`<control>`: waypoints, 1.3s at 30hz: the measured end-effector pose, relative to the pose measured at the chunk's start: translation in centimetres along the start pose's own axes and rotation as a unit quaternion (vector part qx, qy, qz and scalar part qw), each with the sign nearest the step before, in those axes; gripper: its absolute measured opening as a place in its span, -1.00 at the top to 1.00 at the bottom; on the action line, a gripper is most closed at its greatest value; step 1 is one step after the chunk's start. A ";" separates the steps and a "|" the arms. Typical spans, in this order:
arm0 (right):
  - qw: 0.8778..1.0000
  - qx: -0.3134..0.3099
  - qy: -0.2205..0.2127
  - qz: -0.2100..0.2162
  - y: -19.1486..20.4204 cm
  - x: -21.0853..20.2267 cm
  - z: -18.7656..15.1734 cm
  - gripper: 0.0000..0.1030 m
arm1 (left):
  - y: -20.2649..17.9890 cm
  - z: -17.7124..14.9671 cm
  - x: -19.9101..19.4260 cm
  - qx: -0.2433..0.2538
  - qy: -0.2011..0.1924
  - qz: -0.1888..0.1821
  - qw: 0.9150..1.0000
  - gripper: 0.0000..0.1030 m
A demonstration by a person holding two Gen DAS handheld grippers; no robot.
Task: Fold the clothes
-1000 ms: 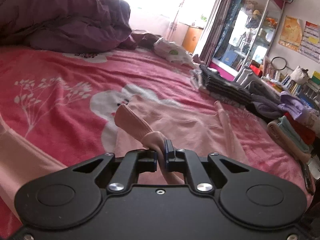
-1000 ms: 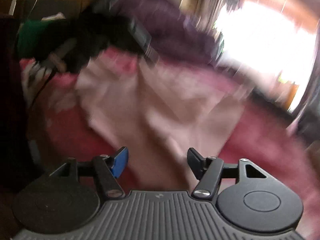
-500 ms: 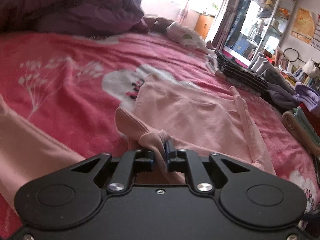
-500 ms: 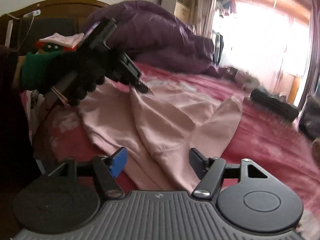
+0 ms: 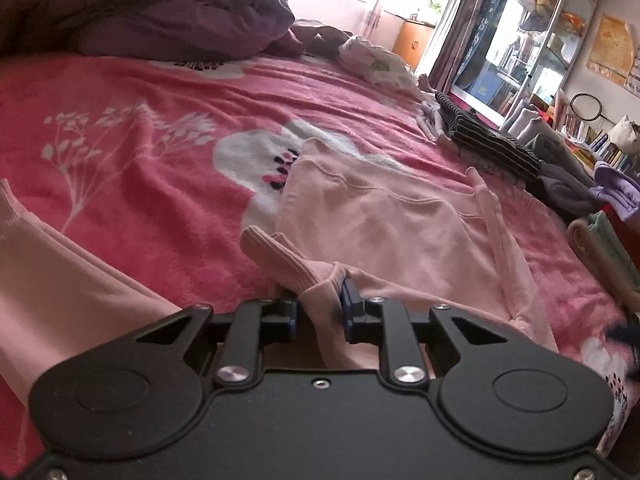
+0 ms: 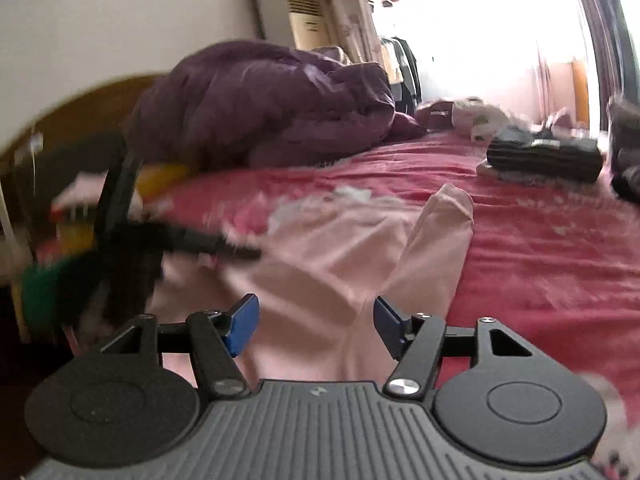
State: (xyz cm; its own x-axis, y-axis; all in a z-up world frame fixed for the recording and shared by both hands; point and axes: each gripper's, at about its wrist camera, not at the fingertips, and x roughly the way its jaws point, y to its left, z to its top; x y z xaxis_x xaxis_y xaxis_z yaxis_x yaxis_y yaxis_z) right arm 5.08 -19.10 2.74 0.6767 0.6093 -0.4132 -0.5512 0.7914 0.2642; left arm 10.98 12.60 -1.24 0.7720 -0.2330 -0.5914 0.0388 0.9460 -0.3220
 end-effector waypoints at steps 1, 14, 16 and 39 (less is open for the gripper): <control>1.000 0.018 0.002 0.008 -1.1 0.8 1.1 -0.32 | 0.0 0.0 0.0 0.000 0.001 -0.001 1.000 0.65; 0.988 0.097 0.121 0.016 -10.0 14.4 6.4 -0.41 | 0.2 0.2 0.0 0.013 0.008 -0.014 1.000 0.65; 0.990 0.088 0.110 0.024 -10.0 14.2 7.2 -0.41 | 0.3 0.2 -0.2 0.012 0.008 -0.019 1.000 0.65; 0.996 0.075 0.041 -0.037 -9.5 10.6 8.2 -0.22 | 3.2 0.8 -1.1 -0.091 0.008 -0.074 0.993 0.60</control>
State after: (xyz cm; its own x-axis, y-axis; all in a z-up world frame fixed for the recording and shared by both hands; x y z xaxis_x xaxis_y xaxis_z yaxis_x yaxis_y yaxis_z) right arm 21.47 -19.76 3.06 0.6672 0.5479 -0.5046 -0.4181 0.8361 0.3551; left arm 10.77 16.02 -1.02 0.7566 -0.3718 -0.5379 0.0358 0.8450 -0.5336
